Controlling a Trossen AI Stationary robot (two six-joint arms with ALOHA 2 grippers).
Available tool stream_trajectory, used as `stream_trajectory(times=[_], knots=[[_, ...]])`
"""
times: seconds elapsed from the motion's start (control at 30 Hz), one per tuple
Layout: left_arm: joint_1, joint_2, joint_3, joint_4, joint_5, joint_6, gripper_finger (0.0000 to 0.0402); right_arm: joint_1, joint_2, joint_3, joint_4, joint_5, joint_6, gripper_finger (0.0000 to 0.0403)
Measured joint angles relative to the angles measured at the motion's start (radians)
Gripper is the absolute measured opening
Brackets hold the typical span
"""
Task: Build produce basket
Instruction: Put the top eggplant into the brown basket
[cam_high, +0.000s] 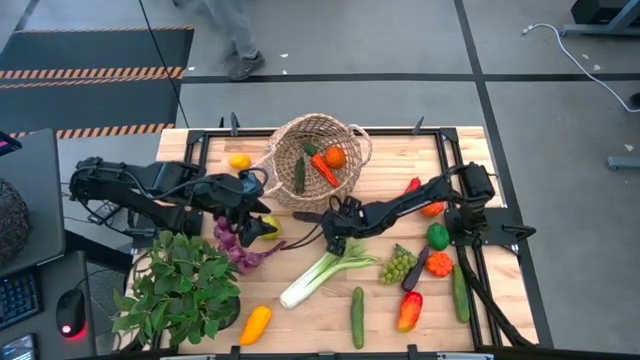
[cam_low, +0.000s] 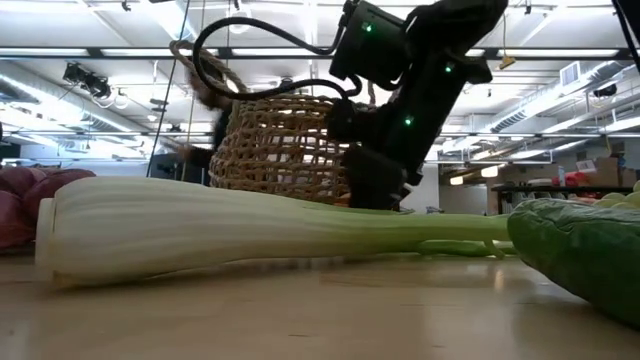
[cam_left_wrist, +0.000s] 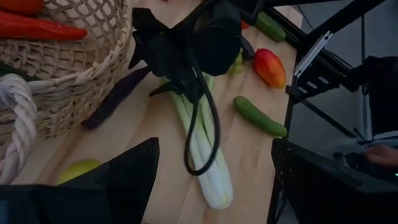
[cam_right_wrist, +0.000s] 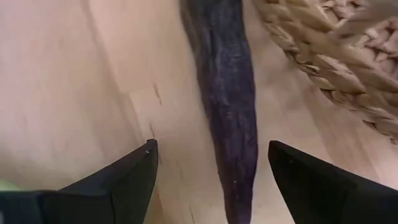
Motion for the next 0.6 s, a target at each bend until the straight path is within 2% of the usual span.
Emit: stream_trajectory(times=[0.07, 0.17, 0.4, 0.6], knots=[[0.0, 0.0, 0.0, 0.0, 0.0, 0.0, 0.0317, -0.013, -0.004, 0.0, -0.007, -0.015, 0.031, 0.0302], [0.0, 0.0, 0.0, 0.0, 0.0, 0.0, 0.0314, -0.03, -0.008, 0.0, -0.004, -0.068, 0.084, 0.0274], [0.001, 0.0, 0.0, 0.001, -0.018, 0.003, 0.0305, -0.035, -0.004, 0.0, -0.007, -0.118, 0.231, 0.0148], [0.001, 0.0, 0.0, 0.001, -0.022, -0.011, 0.0298, -0.019, -0.076, 0.0, -0.025, -0.268, 0.227, 0.0039]])
